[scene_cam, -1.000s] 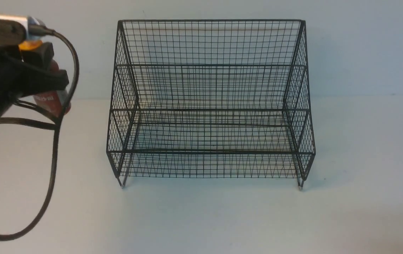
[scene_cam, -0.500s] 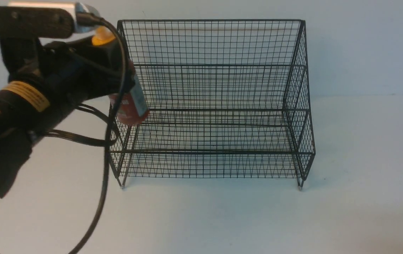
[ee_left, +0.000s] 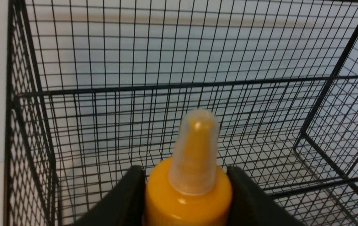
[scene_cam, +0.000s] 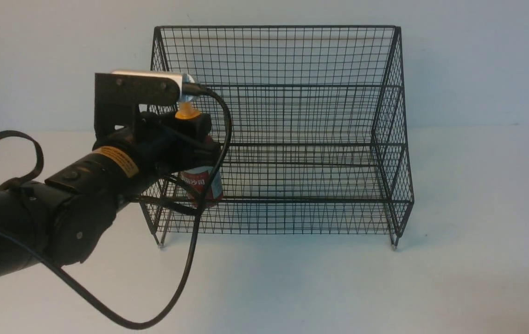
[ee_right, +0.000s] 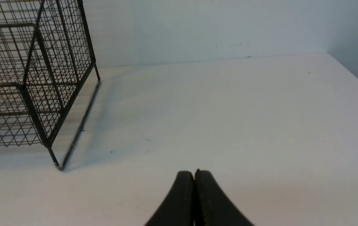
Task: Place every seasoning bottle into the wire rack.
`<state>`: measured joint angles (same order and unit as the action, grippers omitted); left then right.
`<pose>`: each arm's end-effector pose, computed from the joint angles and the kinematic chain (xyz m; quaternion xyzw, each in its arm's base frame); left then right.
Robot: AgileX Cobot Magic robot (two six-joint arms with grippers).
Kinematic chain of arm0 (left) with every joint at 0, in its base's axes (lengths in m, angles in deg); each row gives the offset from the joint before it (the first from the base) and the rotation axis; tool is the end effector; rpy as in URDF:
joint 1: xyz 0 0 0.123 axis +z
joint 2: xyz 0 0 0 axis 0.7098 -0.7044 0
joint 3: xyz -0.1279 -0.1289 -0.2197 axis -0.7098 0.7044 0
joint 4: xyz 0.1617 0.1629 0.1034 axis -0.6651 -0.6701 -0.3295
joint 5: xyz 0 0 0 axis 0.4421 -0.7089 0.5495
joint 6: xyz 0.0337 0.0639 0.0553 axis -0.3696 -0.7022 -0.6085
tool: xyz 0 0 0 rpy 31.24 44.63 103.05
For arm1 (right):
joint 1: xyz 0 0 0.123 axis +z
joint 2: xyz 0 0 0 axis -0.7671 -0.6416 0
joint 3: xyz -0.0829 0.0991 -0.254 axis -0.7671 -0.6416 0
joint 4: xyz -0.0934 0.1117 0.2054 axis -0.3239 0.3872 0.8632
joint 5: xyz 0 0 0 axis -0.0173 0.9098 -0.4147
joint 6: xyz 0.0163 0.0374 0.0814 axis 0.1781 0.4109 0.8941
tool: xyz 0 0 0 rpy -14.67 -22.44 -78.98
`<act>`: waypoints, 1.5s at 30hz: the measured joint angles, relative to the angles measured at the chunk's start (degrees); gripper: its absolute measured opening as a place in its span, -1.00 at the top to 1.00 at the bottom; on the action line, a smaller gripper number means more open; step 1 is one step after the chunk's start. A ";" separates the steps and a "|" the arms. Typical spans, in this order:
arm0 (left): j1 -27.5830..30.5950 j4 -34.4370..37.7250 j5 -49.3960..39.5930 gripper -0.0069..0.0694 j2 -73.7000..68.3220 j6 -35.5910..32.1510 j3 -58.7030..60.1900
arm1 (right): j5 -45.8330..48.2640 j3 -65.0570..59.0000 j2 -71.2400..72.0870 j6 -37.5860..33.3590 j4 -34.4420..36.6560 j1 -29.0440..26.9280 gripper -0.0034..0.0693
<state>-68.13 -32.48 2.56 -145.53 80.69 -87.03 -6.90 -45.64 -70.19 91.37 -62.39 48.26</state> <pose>0.2974 -0.1234 0.2443 0.0675 0.7808 -0.1770 0.5953 0.0521 -0.0060 0.1724 0.0555 0.8050 -0.0076 0.5906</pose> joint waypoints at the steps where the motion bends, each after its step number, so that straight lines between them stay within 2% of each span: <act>1: 0.00 0.00 0.00 0.06 -0.36 0.00 0.00 | 0.00 0.00 0.00 0.00 0.00 0.00 0.95; 12: -0.07 0.11 -0.52 0.06 -4.30 0.00 -0.06 | 0.00 0.00 0.00 0.00 0.00 0.00 0.95; 16: -0.07 0.11 -0.59 -0.07 -4.55 0.00 -0.32 | 0.00 0.00 0.00 0.00 0.00 0.00 0.95; 21: -0.07 0.05 -3.81 -0.40 -3.44 0.00 -0.37 | 0.00 0.00 0.00 0.00 0.00 0.00 0.95; 26: -0.07 -0.11 -8.07 -0.47 0.70 -1.69 -0.37 | 0.00 0.00 0.00 0.00 0.00 0.00 0.95; 29: -0.07 -0.11 -12.48 -0.46 7.67 -4.89 -0.37 | 0.00 0.00 0.00 0.00 0.00 0.00 0.95; 33: -0.07 -0.11 -18.98 -0.26 16.74 -6.97 -0.37 | 0.00 0.00 0.00 0.00 0.00 0.00 0.95; 35: -0.07 -0.11 -24.01 0.04 23.14 -7.12 -0.37 | 0.00 0.00 0.00 0.00 0.00 0.00 0.95; 36: -0.07 -0.11 -24.96 0.07 23.74 -7.12 -0.37 | 0.00 0.00 0.00 0.00 0.00 0.00 0.95; 37: -0.07 -0.11 -26.09 0.21 26.22 -7.12 -0.37 | 0.00 0.00 0.00 0.00 0.00 0.00 0.95; 38: -0.07 -0.11 -30.08 0.50 31.27 -7.12 -0.37 | 0.00 0.00 0.00 0.00 0.00 0.00 0.95; 39: -0.07 -0.11 -32.21 0.64 34.39 -7.12 -0.37 | 0.00 0.00 0.00 0.00 0.00 0.00 0.95; 41: -0.07 -0.11 -35.53 0.77 39.69 -7.12 -0.37 | 0.00 0.00 0.00 0.00 0.00 0.00 0.95; 45: -0.07 -0.11 -41.30 0.83 49.56 -7.07 -0.37 | 0.00 0.00 0.00 0.00 0.00 0.00 0.95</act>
<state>-68.20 -32.60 -38.73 -95.97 73.63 -87.40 -6.90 -45.64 -70.19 91.37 -62.39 48.26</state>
